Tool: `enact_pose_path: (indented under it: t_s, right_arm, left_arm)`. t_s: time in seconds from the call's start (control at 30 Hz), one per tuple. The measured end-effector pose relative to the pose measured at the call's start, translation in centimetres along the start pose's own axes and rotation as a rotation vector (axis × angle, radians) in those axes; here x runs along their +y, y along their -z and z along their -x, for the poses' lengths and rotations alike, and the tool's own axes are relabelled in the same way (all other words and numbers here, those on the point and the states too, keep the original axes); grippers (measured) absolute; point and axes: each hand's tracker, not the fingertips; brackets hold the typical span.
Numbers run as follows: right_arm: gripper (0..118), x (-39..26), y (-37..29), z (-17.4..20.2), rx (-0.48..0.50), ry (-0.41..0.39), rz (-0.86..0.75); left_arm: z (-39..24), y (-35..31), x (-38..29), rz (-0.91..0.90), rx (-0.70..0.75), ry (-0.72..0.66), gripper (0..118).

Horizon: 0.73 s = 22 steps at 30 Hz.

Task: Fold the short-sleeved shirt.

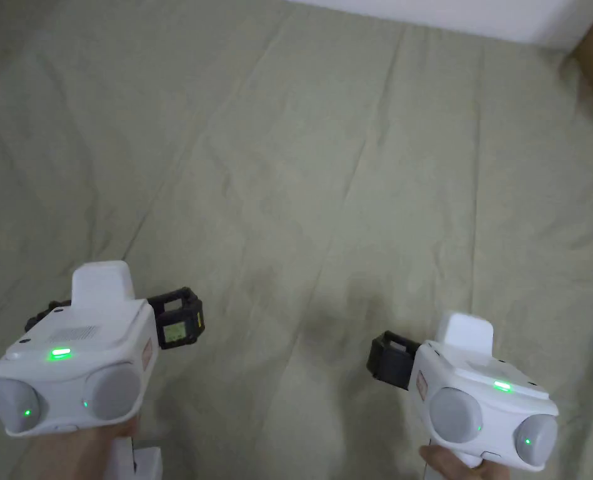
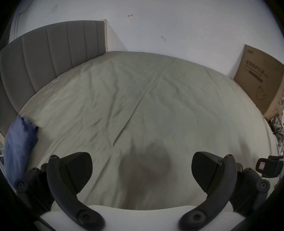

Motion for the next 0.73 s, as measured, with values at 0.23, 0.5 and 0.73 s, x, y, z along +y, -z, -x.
enact_pose_path:
  t_s: [0.23,0.5,0.73]
  right_arm:
    - [118,-2.8,2.9,0.0,0.026,0.075,-0.079]
    - [118,-2.1,3.1,-0.4,0.033,0.077,-0.034]
    - [118,-2.1,3.0,-0.4,0.032,0.079,-0.033]
  left_arm:
    - [-0.9,4.4,-1.5,0.083,0.058,-0.006,118]
    - [-0.9,3.4,-0.9,0.102,0.059,-0.014,118]
    - [-0.8,3.5,-0.9,0.100,0.063,-0.011,118]
